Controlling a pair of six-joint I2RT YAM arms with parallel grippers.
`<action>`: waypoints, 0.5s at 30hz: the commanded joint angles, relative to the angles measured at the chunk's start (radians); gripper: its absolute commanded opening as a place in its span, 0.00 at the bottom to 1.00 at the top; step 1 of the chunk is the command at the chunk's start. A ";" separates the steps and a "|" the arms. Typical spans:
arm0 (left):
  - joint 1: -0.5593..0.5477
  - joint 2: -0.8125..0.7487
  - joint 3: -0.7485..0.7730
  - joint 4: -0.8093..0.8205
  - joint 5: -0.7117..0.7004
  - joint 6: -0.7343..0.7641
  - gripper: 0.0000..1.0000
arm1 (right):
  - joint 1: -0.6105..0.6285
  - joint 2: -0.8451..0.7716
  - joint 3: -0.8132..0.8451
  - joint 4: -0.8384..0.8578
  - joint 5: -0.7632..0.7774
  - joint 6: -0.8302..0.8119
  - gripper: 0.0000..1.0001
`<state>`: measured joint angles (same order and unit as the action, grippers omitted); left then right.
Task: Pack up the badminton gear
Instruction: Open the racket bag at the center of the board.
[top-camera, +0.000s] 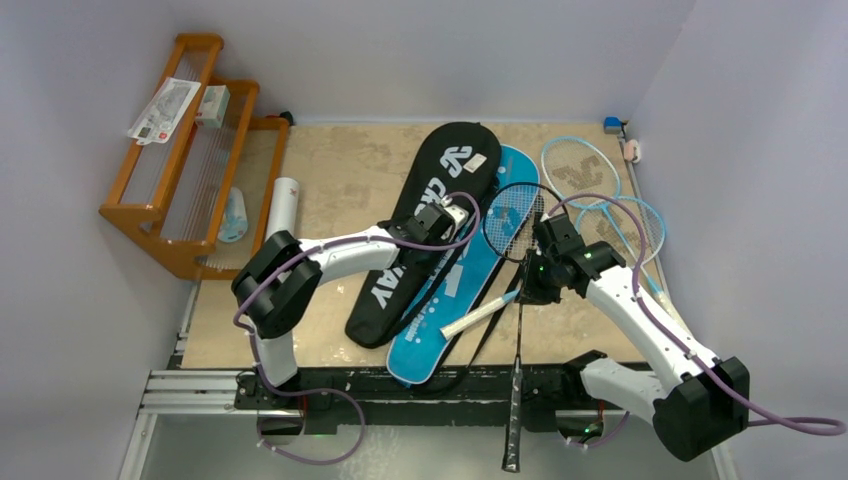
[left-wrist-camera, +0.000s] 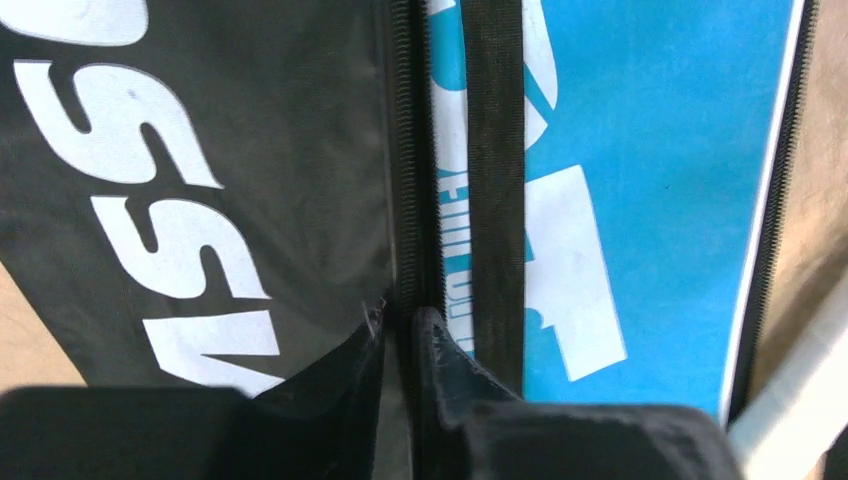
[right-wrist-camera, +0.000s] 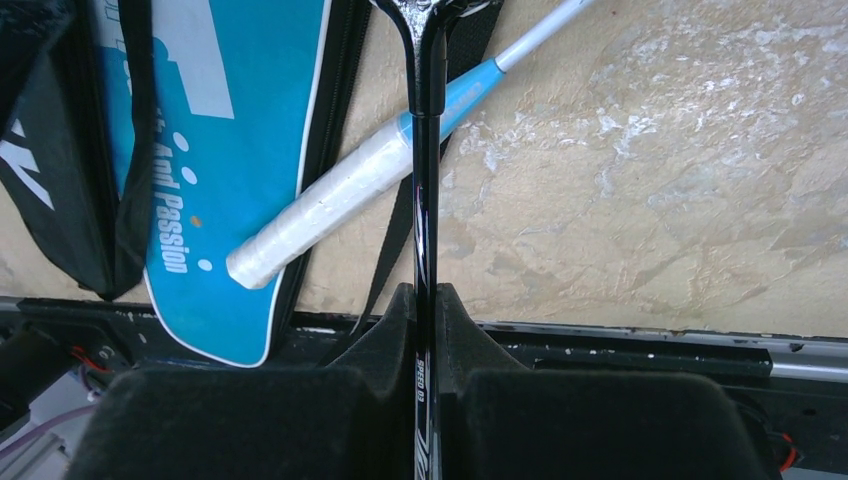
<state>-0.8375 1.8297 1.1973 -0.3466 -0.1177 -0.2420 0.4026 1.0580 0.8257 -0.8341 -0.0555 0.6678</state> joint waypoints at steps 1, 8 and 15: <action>0.001 0.001 0.051 -0.013 -0.051 0.027 0.01 | -0.002 -0.023 -0.006 -0.009 -0.021 0.013 0.00; 0.001 -0.079 0.071 -0.028 -0.113 0.011 0.00 | -0.002 0.001 0.007 -0.052 0.034 -0.004 0.00; 0.002 -0.126 0.117 -0.065 -0.209 -0.020 0.00 | -0.002 -0.023 -0.003 -0.045 0.043 -0.007 0.00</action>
<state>-0.8391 1.7786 1.2556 -0.4152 -0.2359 -0.2333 0.4026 1.0588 0.8257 -0.8711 -0.0360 0.6693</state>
